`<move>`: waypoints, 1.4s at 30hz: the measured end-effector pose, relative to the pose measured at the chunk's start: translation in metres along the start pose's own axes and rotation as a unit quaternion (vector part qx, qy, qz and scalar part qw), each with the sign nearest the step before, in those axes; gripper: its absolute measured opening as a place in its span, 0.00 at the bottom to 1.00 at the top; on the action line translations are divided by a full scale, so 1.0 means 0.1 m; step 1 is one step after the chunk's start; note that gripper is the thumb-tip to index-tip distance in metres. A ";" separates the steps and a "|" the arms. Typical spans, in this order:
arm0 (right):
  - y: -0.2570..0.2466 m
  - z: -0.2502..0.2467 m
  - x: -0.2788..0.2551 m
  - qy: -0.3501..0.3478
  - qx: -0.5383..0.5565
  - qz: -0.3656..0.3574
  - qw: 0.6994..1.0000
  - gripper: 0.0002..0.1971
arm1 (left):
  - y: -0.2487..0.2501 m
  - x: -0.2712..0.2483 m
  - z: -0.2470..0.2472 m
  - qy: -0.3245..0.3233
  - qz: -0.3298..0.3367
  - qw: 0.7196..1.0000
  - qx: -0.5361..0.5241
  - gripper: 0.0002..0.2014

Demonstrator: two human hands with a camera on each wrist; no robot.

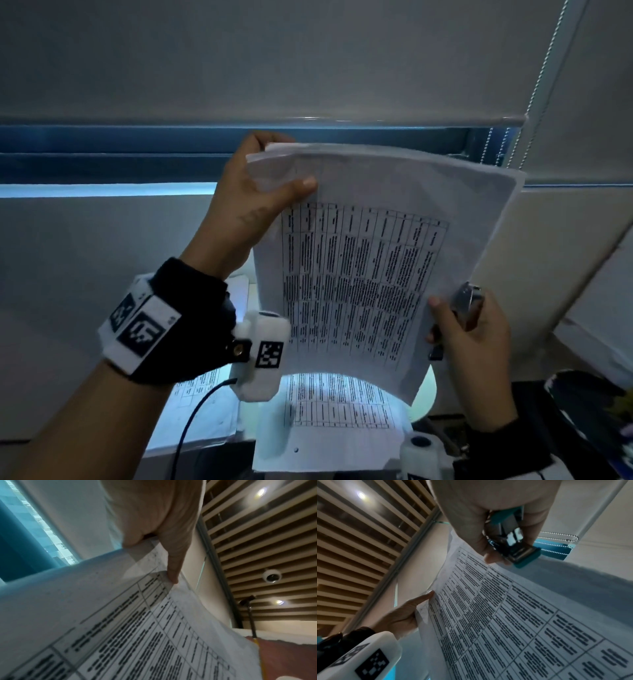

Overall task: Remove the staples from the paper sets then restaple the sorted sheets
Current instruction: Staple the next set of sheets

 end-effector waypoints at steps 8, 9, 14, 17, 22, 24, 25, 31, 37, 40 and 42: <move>0.14 0.06 -0.17 -0.017 -0.044 0.037 0.998 0.11 | -0.21 -0.21 -0.06 0.056 -0.014 0.997 0.055 0.25; 0.15 0.06 -0.18 -0.020 -0.036 0.042 0.998 0.11 | -0.21 -0.22 -0.04 0.051 -0.015 0.997 0.054 0.26; 0.10 0.09 -0.19 0.007 -0.005 0.032 0.999 0.12 | 0.02 -0.23 0.05 0.041 0.060 0.994 0.077 0.11; 0.00 0.04 -0.12 0.039 0.015 -0.006 0.999 0.15 | 0.28 -0.27 0.01 0.084 0.156 0.978 0.107 0.10; 0.04 0.08 -0.16 -0.014 -0.003 0.013 1.000 0.16 | 0.36 -0.40 0.03 0.120 0.212 0.958 0.150 0.08; 0.15 0.14 -0.20 -0.046 -0.001 0.053 0.998 0.13 | 0.15 -0.35 0.02 0.112 0.133 0.979 0.108 0.07; 0.18 0.17 -0.19 -0.054 -0.001 0.061 0.997 0.13 | 0.03 -0.31 0.03 0.094 0.081 0.990 0.062 0.08; 0.17 0.25 0.03 -0.078 -0.025 0.067 0.994 0.09 | -0.28 -0.12 0.06 0.033 -0.042 0.999 -0.010 0.17; 0.01 0.24 0.18 -0.032 0.010 0.031 0.999 0.13 | -0.21 -0.15 -0.01 0.063 -0.026 0.998 -0.019 0.15; -0.14 0.19 0.19 -0.017 0.005 -0.010 1.000 0.14 | -0.13 -0.24 -0.08 0.074 0.002 0.997 -0.010 0.18; -0.18 0.15 0.15 -0.013 -0.003 -0.017 1.000 0.13 | -0.13 -0.30 -0.11 0.087 0.015 0.996 0.007 0.17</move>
Point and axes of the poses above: each hand's wrist, its own x-axis towards the middle knuckle, its own z-axis out of the palm, y = z × x, the point moved 7 cm from there along x, towards the middle knuckle, and after that the axes turned 8 degrees about -z, right-handed, at the moved point
